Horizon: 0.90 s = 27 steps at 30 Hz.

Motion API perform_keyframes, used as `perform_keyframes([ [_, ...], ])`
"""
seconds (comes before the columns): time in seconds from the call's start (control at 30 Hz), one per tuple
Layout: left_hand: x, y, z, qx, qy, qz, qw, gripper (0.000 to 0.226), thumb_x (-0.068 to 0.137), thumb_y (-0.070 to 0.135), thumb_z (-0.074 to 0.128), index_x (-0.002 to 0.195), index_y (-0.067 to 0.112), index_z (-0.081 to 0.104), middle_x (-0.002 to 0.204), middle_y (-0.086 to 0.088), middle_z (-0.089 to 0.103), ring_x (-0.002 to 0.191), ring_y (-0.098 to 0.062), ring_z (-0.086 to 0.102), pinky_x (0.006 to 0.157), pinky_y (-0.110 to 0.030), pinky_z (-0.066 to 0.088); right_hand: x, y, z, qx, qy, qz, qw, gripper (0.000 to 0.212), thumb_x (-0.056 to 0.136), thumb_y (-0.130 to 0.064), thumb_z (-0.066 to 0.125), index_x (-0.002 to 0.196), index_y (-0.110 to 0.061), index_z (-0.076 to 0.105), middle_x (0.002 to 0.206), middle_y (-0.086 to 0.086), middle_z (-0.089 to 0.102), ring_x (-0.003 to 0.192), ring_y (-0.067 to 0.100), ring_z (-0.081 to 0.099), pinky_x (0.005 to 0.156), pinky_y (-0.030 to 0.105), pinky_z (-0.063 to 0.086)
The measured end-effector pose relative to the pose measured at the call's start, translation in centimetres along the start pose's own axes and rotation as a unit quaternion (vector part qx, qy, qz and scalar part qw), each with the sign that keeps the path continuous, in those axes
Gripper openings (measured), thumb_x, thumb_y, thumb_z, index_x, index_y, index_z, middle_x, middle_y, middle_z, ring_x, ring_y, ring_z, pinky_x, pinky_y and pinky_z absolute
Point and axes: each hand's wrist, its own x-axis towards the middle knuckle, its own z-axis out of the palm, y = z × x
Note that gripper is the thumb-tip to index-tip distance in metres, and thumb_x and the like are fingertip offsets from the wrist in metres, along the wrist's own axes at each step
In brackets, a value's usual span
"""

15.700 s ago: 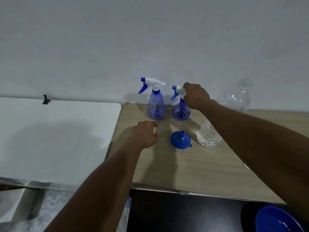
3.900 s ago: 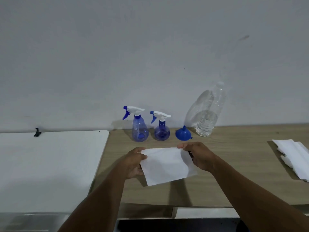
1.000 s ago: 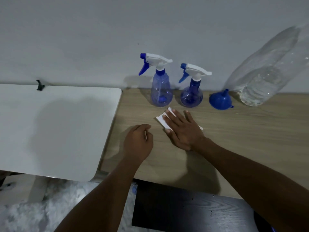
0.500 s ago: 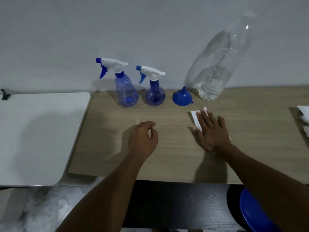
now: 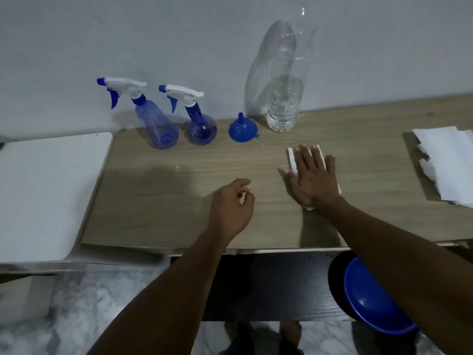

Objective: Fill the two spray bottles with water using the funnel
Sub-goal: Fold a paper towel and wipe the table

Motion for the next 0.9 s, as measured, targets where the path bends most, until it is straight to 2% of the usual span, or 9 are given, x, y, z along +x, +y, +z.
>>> perform_keyframes([
  [0.2,-0.5,-1.6,-2.3,0.008,0.029,-0.022,0.999,0.027,0.090,0.019,0.063,0.115,0.020,0.072,0.098,0.003,0.073,0.087,-0.009,0.068,0.088,-0.029,0.055,-2.4,-0.6,0.8,0.013,0.036,0.155,0.987,0.081,0.097,-0.066,0.004,0.159,-0.013,0.012,0.168,0.007,0.010,0.155,0.027,0.000,0.121,0.060,0.001],
  [0.3,-0.4,-3.1,-4.7,0.005,0.040,-0.030,0.999,0.026,0.091,0.020,0.062,0.115,0.021,0.071,0.095,0.005,0.072,0.087,-0.008,0.067,0.087,-0.028,0.055,-3.9,-3.3,1.5,0.025,0.069,0.247,0.966,0.084,0.097,-0.065,0.007,0.158,-0.007,0.018,0.166,0.012,0.016,0.155,0.029,0.004,0.121,0.060,0.004],
  [0.4,-0.1,-5.4,-7.8,0.006,0.055,-0.024,0.998,0.024,0.091,0.020,0.061,0.113,0.021,0.071,0.093,0.005,0.072,0.085,-0.006,0.066,0.084,-0.027,0.055,-4.2,-7.3,2.3,0.029,0.068,0.291,0.954,0.086,0.098,-0.064,0.011,0.157,-0.002,0.017,0.165,0.017,0.017,0.154,0.031,0.004,0.121,0.060,0.005],
  [0.47,0.2,-7.3,-10.3,0.024,0.064,-0.012,0.998,0.023,0.091,0.019,0.061,0.111,0.021,0.072,0.089,0.005,0.072,0.079,-0.005,0.065,0.078,-0.016,0.051,-3.8,-10.6,3.0,0.030,0.062,0.297,0.952,0.086,0.098,-0.064,0.012,0.157,-0.001,0.016,0.165,0.018,0.015,0.154,0.032,0.004,0.121,0.060,0.004],
  [0.53,0.5,-9.2,-13.1,0.052,0.068,-0.001,0.996,0.022,0.091,0.018,0.061,0.110,0.021,0.072,0.088,0.006,0.072,0.075,-0.004,0.061,0.070,-0.002,0.040,-3.1,-14.5,4.0,0.024,0.062,0.289,0.955,0.087,0.098,-0.064,0.015,0.156,0.000,0.017,0.164,0.020,0.017,0.154,0.033,0.005,0.120,0.060,0.004],
  [0.6,0.6,-11.5,-16.3,0.057,0.080,-0.001,0.995,0.022,0.091,0.017,0.061,0.110,0.019,0.072,0.089,0.006,0.072,0.076,-0.004,0.062,0.070,-0.004,0.039,-2.0,-18.7,4.8,0.026,0.065,0.277,0.958,0.087,0.098,-0.064,0.019,0.155,0.001,0.019,0.163,0.021,0.020,0.153,0.035,0.008,0.120,0.060,0.005],
  [0.67,0.6,-13.9,-19.6,0.051,0.090,-0.007,0.995,0.021,0.092,0.017,0.060,0.110,0.018,0.072,0.089,0.007,0.071,0.079,-0.006,0.064,0.074,-0.012,0.048,-0.7,-22.6,5.6,0.025,0.065,0.262,0.963,0.087,0.098,-0.064,0.021,0.155,0.002,0.021,0.162,0.022,0.022,0.153,0.036,0.010,0.120,0.060,0.006],
  [0.8,0.6,-18.9,-25.5,0.082,0.113,-0.023,0.990,0.022,0.093,0.019,0.058,0.111,0.020,0.071,0.095,0.008,0.072,0.080,-0.001,0.062,0.070,0.003,0.038,1.5,-30.4,7.7,0.017,0.037,0.220,0.975,0.089,0.097,-0.066,0.016,0.156,0.001,0.019,0.163,0.022,0.019,0.153,0.036,0.007,0.120,0.060,0.005],
  [0.9,0.6,-21.6,-28.2,0.071,0.140,-0.031,0.987,0.021,0.092,0.017,0.058,0.107,0.020,0.072,0.090,0.007,0.073,0.078,-0.005,0.064,0.075,-0.010,0.047,2.3,-35.9,8.9,0.023,0.036,0.187,0.982,0.091,0.095,-0.066,0.014,0.156,0.000,0.019,0.164,0.021,0.018,0.154,0.034,0.007,0.121,0.060,0.004],
])
